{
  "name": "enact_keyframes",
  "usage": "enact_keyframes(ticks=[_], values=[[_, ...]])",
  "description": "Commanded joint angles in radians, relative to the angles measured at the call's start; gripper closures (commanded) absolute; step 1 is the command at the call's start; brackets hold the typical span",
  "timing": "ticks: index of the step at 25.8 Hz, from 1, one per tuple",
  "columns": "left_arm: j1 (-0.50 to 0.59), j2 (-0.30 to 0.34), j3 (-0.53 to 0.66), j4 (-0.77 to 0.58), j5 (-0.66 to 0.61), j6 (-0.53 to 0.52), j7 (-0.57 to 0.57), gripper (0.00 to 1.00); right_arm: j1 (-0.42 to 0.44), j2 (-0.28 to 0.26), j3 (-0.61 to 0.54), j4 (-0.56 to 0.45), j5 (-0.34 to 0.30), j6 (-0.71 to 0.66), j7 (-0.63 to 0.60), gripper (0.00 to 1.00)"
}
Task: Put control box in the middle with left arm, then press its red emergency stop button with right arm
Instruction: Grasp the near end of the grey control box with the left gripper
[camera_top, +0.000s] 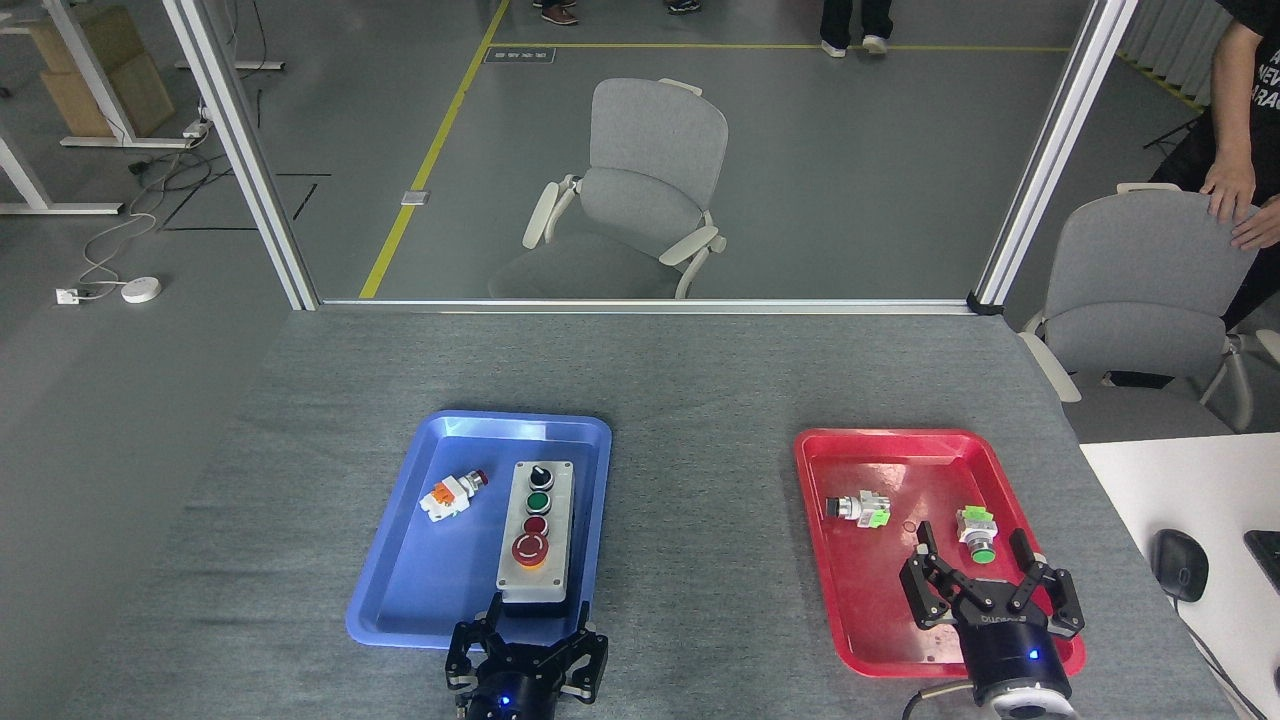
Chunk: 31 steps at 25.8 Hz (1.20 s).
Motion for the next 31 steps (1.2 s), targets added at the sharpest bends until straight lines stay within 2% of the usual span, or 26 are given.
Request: enact_keyframes(ticks=[1, 11, 31], values=[[-0.026, -0.002, 0.003, 0.022, 0.004, 0.002, 0.001, 0.02, 0.001, 0.002, -0.003, -0.001, 0.0, 0.008, 0.0, 0.02], [-0.068, -0.003, 0.003, 0.087, 0.016, 0.008, 0.001, 0.02, 0.004, 0.002, -0.005, -0.001, 0.002, 0.014, 0.0, 0.02], [-0.184, 0.0, 0.046, 0.246, 0.045, 0.008, 0.001, 0.02, 0.019, 0.046, -0.002, -0.02, 0.042, 0.023, 0.0, 0.02]])
